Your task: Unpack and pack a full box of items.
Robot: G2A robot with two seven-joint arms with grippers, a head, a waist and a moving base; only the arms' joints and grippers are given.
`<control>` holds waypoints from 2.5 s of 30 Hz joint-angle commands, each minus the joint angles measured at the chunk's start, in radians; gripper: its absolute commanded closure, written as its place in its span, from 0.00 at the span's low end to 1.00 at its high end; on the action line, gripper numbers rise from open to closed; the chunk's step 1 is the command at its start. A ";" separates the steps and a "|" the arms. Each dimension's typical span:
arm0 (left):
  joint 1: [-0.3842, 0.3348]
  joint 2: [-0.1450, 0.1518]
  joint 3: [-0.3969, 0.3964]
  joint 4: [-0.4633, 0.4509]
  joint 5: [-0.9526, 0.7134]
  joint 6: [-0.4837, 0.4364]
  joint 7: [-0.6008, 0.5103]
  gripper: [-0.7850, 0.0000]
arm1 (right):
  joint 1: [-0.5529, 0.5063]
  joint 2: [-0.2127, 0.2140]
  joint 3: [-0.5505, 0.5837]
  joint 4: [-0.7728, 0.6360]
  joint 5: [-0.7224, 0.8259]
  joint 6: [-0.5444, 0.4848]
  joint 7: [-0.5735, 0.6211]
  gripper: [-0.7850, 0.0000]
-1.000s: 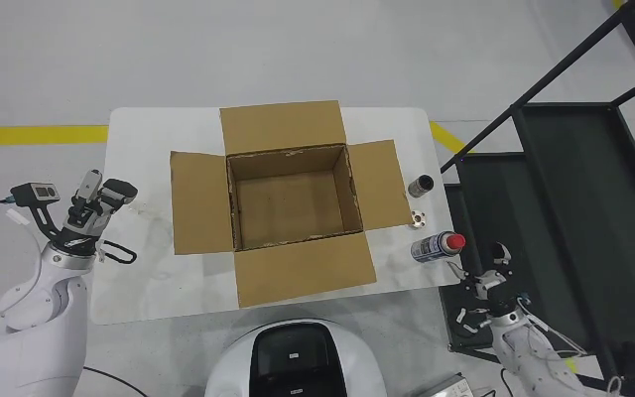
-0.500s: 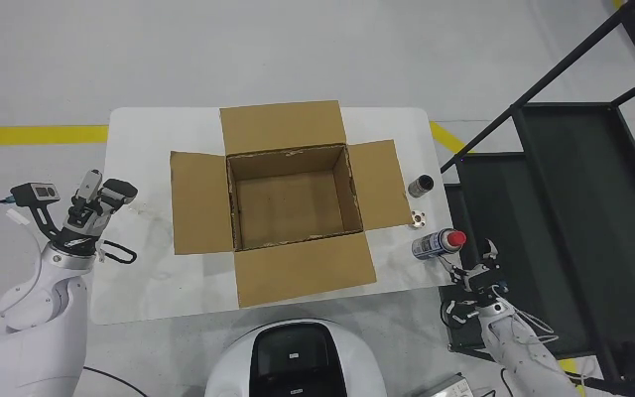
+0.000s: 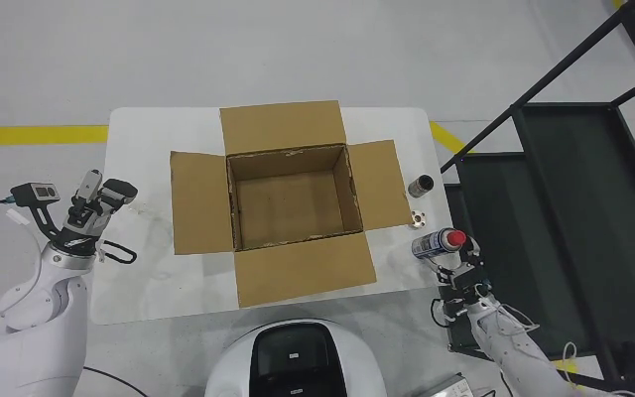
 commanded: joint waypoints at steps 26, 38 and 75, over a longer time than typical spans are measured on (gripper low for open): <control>0.000 0.000 0.000 0.000 0.000 0.000 0.000 0.00 | 0.145 -0.048 -0.069 0.148 0.003 -0.189 -0.001 1.00; 0.000 0.000 0.000 0.000 0.000 0.000 0.000 0.00 | 0.119 -0.030 -0.076 0.161 -0.068 -0.211 -0.176 1.00; 0.000 0.000 0.000 0.000 0.000 0.000 0.000 0.00 | -0.111 0.062 0.107 -0.976 -0.186 0.120 0.636 1.00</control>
